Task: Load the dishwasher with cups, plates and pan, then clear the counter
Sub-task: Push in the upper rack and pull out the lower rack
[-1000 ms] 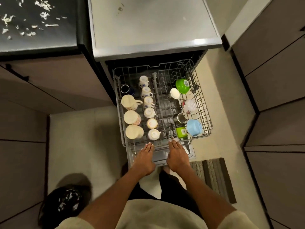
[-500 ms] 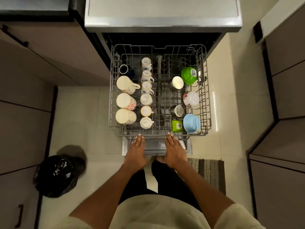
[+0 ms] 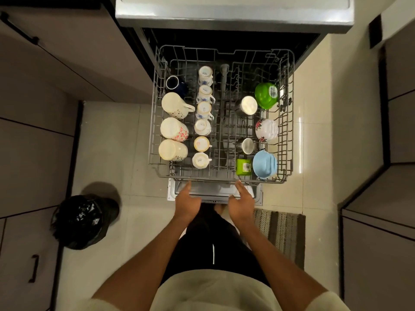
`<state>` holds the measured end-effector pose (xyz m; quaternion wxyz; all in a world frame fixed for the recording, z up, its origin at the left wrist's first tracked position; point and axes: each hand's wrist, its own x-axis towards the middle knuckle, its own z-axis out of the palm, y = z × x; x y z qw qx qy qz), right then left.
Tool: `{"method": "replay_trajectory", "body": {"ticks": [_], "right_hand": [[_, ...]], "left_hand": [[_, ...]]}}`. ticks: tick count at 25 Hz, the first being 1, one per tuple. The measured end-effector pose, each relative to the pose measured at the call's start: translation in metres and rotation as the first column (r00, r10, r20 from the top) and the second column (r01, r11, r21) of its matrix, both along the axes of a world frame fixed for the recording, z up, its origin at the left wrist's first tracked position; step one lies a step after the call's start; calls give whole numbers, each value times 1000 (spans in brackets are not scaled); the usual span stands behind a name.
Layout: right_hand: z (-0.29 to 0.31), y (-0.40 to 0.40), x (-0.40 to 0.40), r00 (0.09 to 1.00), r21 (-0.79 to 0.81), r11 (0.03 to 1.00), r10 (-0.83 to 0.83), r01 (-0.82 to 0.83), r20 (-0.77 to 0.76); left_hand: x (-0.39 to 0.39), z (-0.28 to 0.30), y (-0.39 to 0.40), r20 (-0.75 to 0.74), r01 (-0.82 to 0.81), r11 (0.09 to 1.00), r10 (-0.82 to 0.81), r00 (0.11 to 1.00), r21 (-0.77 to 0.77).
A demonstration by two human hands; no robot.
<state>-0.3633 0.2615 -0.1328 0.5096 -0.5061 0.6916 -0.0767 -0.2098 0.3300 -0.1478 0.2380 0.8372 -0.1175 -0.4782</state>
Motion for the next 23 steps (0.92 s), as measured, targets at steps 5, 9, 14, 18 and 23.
{"method": "replay_trajectory", "body": {"ticks": [5, 9, 14, 18, 23], "right_hand": [[2, -44, 28, 682, 377, 629, -731, 680, -9], [-12, -68, 29, 390, 619, 325, -920, 715, 33], [-5, -87, 35, 241, 644, 169, -970, 747, -26], [-3, -87, 46, 209, 595, 141, -977, 792, -47], [0, -107, 60, 213, 555, 142, -975, 820, -64]], "left_hand": [[16, 1, -35, -483, -733, 661, 701, 524, 163], [31, 6, -46, -586, -866, 441, 775, 236, 235], [34, 8, -50, -541, -910, 251, 840, 36, 329], [39, 11, -57, -479, -908, 212, 878, 14, 361], [52, 18, -84, -459, -902, 228, 888, 38, 367]]}}
